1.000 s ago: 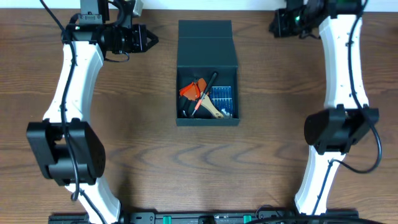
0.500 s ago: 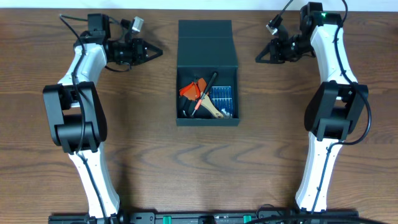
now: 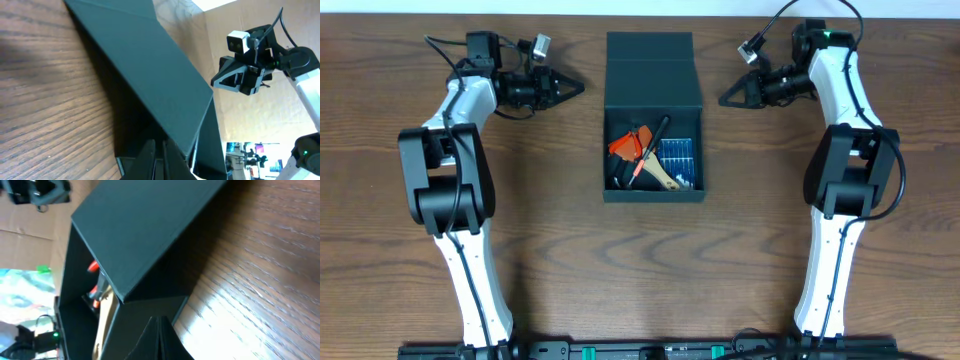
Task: Pack container
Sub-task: 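Move both grippers to the box lid's top corners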
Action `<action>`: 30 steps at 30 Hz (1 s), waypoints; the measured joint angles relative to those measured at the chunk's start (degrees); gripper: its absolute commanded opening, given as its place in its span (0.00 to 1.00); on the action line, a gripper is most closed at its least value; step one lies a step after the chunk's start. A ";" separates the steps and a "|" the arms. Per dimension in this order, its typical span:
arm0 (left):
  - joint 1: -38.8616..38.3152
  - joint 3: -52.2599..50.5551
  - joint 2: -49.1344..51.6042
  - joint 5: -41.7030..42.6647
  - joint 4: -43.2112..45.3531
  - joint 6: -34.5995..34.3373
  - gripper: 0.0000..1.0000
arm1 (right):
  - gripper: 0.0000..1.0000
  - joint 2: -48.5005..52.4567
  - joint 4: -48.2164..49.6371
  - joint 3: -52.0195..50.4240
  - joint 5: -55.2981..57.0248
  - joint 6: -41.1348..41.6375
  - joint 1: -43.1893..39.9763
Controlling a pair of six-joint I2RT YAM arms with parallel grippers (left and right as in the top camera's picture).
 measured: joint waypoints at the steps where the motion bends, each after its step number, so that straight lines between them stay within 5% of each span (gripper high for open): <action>1: -0.04 0.00 0.11 0.04 0.20 -0.26 0.05 | 0.01 0.31 0.31 0.00 -0.68 0.02 0.00; 30: -4.26 0.00 7.58 0.20 10.08 -11.58 0.06 | 0.01 4.15 20.37 0.00 -4.39 29.90 -0.04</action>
